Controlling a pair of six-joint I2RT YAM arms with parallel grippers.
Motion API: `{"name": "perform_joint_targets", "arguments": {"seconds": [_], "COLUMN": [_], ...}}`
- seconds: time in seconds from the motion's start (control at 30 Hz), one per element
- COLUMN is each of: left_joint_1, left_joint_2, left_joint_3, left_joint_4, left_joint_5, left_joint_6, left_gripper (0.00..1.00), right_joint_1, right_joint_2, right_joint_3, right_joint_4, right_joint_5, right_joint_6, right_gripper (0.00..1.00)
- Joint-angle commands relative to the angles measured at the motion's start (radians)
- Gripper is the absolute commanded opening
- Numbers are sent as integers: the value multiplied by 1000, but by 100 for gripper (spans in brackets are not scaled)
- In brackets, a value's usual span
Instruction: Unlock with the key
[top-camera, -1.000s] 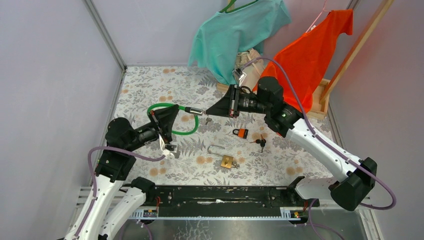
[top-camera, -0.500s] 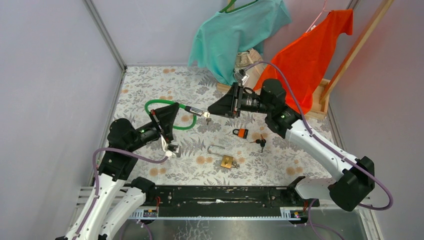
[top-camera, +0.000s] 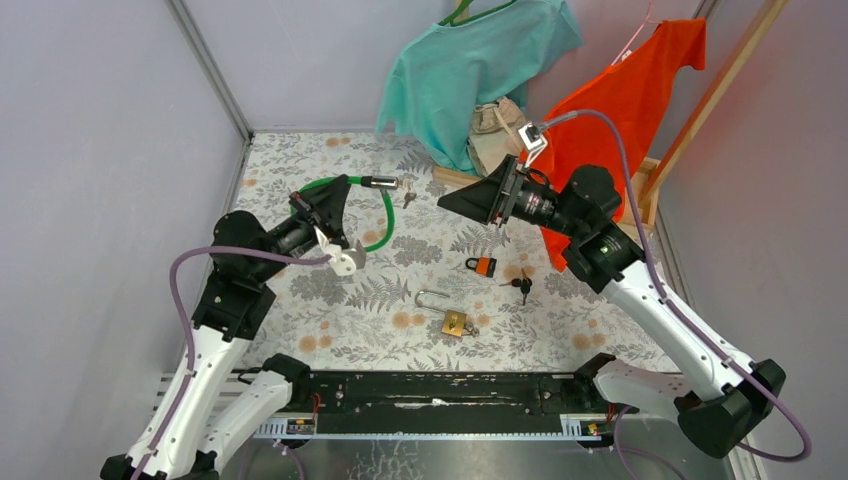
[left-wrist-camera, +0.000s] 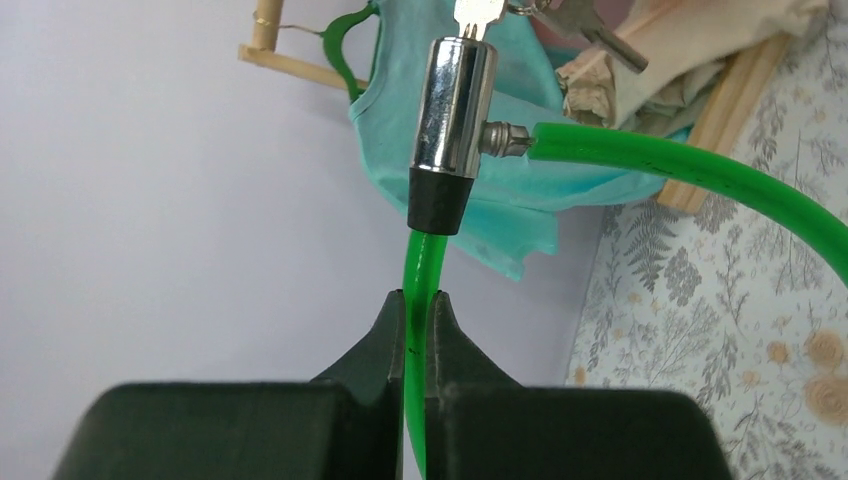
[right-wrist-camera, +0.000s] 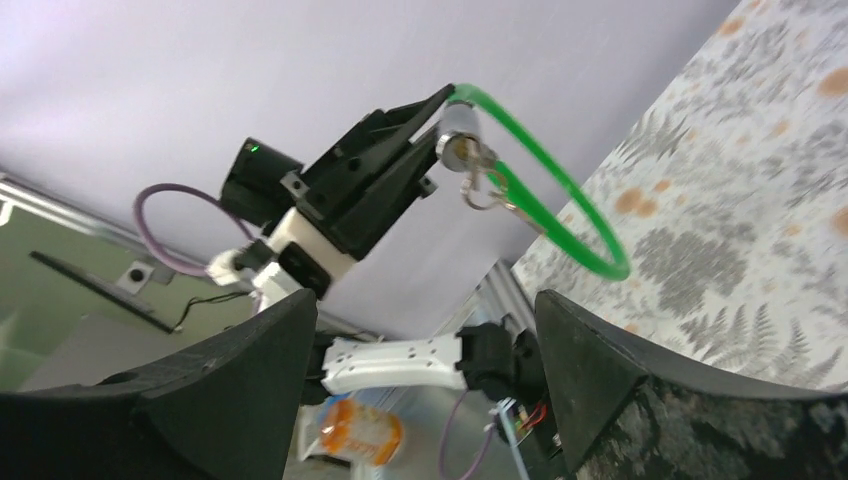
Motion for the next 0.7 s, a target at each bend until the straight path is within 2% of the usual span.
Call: {"name": "perform_joint_targets", "arguments": {"seconds": [0.0,0.1,0.27,0.5,0.67], "left_joint_1": [-11,-15,-17,-16,-17], "left_joint_2": [24,59,77,66,49], "left_joint_3": [92,153,184,200,195], "left_joint_4": [164,155,129,82,65], "left_joint_5": [-99,-131,-116,-86,-42], "left_joint_6": [-277,-383,-453,-479,-490], "left_gripper": [0,0,0,0,0], "right_joint_1": [1,55,246,295,304], "right_joint_2": [-32,-6,78,153,197], "right_joint_3": [-2,14,98,112,151], "right_joint_4": [44,63,9,96,81], "right_joint_5": [111,155,292,360,358], "right_joint_6": [-156,-249,-501,-634,-663], "right_gripper": [87,87,87,80,68]}}
